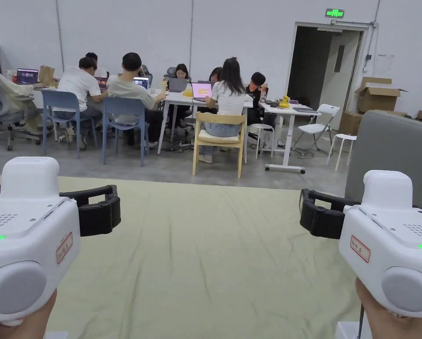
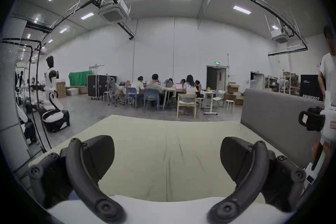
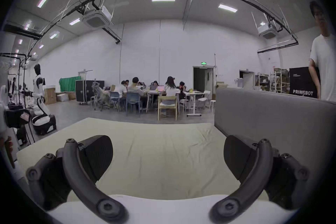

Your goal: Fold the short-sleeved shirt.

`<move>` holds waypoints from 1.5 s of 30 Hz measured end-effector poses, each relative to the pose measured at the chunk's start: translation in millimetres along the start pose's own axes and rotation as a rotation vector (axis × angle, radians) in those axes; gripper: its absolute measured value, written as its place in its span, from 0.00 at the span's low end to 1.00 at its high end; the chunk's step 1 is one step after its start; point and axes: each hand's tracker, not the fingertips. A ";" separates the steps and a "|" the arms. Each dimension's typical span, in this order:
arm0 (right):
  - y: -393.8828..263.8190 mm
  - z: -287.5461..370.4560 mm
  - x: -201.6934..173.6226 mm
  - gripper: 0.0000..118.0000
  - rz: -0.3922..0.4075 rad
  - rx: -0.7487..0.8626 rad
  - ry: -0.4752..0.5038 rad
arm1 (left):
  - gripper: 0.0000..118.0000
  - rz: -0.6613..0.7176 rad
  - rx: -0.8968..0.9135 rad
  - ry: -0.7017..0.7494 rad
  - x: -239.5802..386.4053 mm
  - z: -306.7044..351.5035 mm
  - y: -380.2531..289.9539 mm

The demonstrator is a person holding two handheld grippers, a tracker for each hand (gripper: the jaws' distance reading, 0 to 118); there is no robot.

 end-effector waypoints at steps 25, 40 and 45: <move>15.4 -0.2 -5.7 1.00 0.032 0.012 -0.014 | 1.00 -0.033 0.030 0.015 -1.8 -14.8 16.2; 15.7 4.0 -5.9 1.00 0.056 0.023 -0.031 | 1.00 -0.034 0.044 0.008 -6.2 -18.8 20.6; 15.8 5.8 -1.7 1.00 0.039 0.028 -0.033 | 1.00 -0.031 0.046 0.002 -6.4 -18.5 21.0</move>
